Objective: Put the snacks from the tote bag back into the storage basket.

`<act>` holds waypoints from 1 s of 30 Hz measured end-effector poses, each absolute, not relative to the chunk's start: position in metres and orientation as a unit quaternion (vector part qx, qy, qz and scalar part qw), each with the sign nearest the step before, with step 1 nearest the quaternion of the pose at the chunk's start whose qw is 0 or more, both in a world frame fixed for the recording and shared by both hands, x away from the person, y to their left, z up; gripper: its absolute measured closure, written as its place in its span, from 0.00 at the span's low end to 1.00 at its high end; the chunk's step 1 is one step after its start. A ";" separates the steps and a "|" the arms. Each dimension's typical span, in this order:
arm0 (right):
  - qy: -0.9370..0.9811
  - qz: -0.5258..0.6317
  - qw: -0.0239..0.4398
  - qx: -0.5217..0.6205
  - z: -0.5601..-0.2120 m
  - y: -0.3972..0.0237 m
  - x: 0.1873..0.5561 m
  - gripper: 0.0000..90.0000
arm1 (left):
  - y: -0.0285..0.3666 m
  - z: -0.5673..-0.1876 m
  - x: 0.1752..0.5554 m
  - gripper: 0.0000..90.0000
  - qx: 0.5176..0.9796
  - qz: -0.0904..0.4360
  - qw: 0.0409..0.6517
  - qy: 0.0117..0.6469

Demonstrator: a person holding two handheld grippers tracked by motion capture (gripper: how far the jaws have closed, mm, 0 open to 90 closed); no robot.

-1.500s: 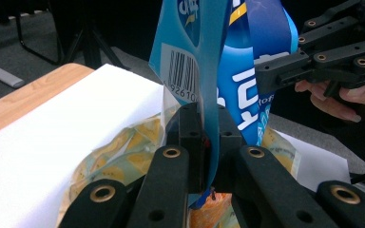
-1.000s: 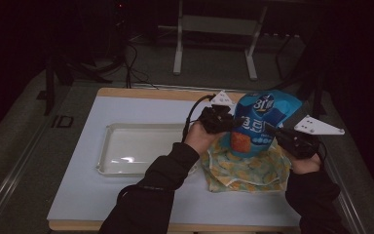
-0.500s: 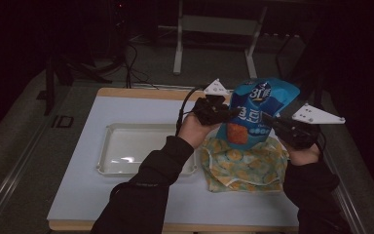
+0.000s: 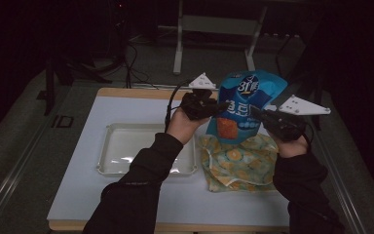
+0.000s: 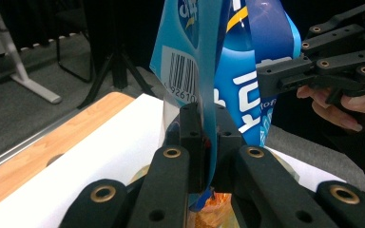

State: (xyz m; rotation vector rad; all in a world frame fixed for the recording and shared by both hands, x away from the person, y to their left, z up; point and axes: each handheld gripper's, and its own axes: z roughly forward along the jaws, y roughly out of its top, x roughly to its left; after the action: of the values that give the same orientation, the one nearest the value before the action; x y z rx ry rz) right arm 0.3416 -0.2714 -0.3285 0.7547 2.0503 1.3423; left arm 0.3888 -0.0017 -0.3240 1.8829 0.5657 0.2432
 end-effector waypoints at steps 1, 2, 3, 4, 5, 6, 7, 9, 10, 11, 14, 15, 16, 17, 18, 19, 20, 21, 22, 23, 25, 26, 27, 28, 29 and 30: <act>0.767 0.503 0.284 0.280 -0.328 -0.268 0.343 0.99 | 0.002 -0.324 0.389 0.97 0.794 0.104 0.548 0.241; 0.768 0.503 0.283 0.279 -0.328 -0.265 0.344 0.99 | 0.005 -0.324 0.389 0.97 0.794 0.103 0.548 0.242; 0.769 0.503 0.282 0.277 -0.328 -0.262 0.344 0.99 | 0.008 -0.324 0.388 0.97 0.793 0.105 0.548 0.245; 0.769 0.504 0.280 0.276 -0.328 -0.259 0.345 0.99 | 0.011 -0.323 0.388 0.97 0.793 0.105 0.547 0.247; 0.769 0.504 0.280 0.275 -0.328 -0.255 0.346 0.99 | 0.015 -0.323 0.388 0.97 0.792 0.105 0.548 0.250; 0.770 0.505 0.279 0.273 -0.328 -0.252 0.347 0.99 | 0.018 -0.323 0.387 0.97 0.791 0.106 0.548 0.251; 0.770 0.506 0.278 0.272 -0.328 -0.249 0.347 0.99 | 0.021 -0.323 0.387 0.97 0.790 0.108 0.548 0.252; 0.771 0.506 0.276 0.269 -0.328 -0.243 0.348 0.99 | 0.027 -0.323 0.385 0.97 0.789 0.107 0.548 0.256; 0.772 0.506 0.275 0.268 -0.327 -0.240 0.348 0.99 | 0.030 -0.323 0.385 0.97 0.789 0.108 0.548 0.257; 0.773 0.507 0.274 0.265 -0.327 -0.238 0.349 0.99 | 0.033 -0.323 0.384 0.97 0.789 0.110 0.547 0.258; 0.775 0.508 0.271 0.261 -0.327 -0.228 0.350 0.99 | 0.043 -0.322 0.382 0.97 0.789 0.111 0.545 0.262; 0.775 0.509 0.270 0.259 -0.327 -0.225 0.350 0.99 | 0.045 -0.321 0.381 0.97 0.788 0.113 0.545 0.264; 0.776 0.509 0.270 0.257 -0.327 -0.222 0.350 0.99 | 0.049 -0.321 0.381 0.97 0.787 0.114 0.545 0.265; 0.776 0.510 0.269 0.256 -0.326 -0.219 0.350 0.99 | 0.052 -0.321 0.380 0.97 0.787 0.114 0.544 0.267; 0.777 0.510 0.268 0.255 -0.326 -0.216 0.351 0.99 | 0.054 -0.321 0.379 0.97 0.786 0.116 0.544 0.269; 0.778 0.509 0.268 0.253 -0.326 -0.214 0.351 0.99 | 0.057 -0.321 0.379 0.97 0.786 0.117 0.544 0.270; 0.778 0.509 0.267 0.252 -0.326 -0.211 0.351 0.99 | 0.060 -0.321 0.378 0.97 0.784 0.118 0.545 0.272; 0.779 0.510 0.266 0.250 -0.326 -0.208 0.352 0.99 | 0.063 -0.321 0.377 0.97 0.784 0.120 0.545 0.273; 0.779 0.511 0.265 0.249 -0.325 -0.205 0.352 0.99 | 0.065 -0.321 0.376 0.97 0.784 0.122 0.544 0.274; 0.779 0.511 0.265 0.247 -0.325 -0.203 0.352 0.99 | 0.068 -0.321 0.375 0.97 0.782 0.123 0.545 0.277; 0.780 0.513 0.262 0.244 -0.325 -0.197 0.353 0.99 | 0.074 -0.321 0.374 0.97 0.781 0.124 0.544 0.280; 0.781 0.513 0.261 0.243 -0.325 -0.194 0.353 0.99 | 0.077 -0.321 0.373 0.97 0.781 0.125 0.543 0.282; 0.782 0.512 0.260 0.242 -0.325 -0.191 0.353 0.99 | 0.080 -0.321 0.372 0.97 0.780 0.126 0.543 0.283; 0.783 0.512 0.259 0.239 -0.325 -0.188 0.353 0.99 | 0.084 -0.321 0.371 0.97 0.780 0.126 0.542 0.285; 0.784 0.512 0.257 0.237 -0.325 -0.185 0.353 0.99 | 0.086 -0.321 0.370 0.97 0.779 0.126 0.543 0.287; 0.785 0.513 0.256 0.235 -0.325 -0.182 0.353 0.99 | 0.089 -0.321 0.369 0.97 0.779 0.128 0.541 0.288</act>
State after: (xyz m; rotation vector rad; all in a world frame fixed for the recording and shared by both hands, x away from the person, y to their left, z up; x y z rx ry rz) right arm 0.3535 -0.1821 -0.3253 0.6387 2.1304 1.3930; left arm 0.3687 0.0893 -0.3215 1.8518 0.6835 0.3050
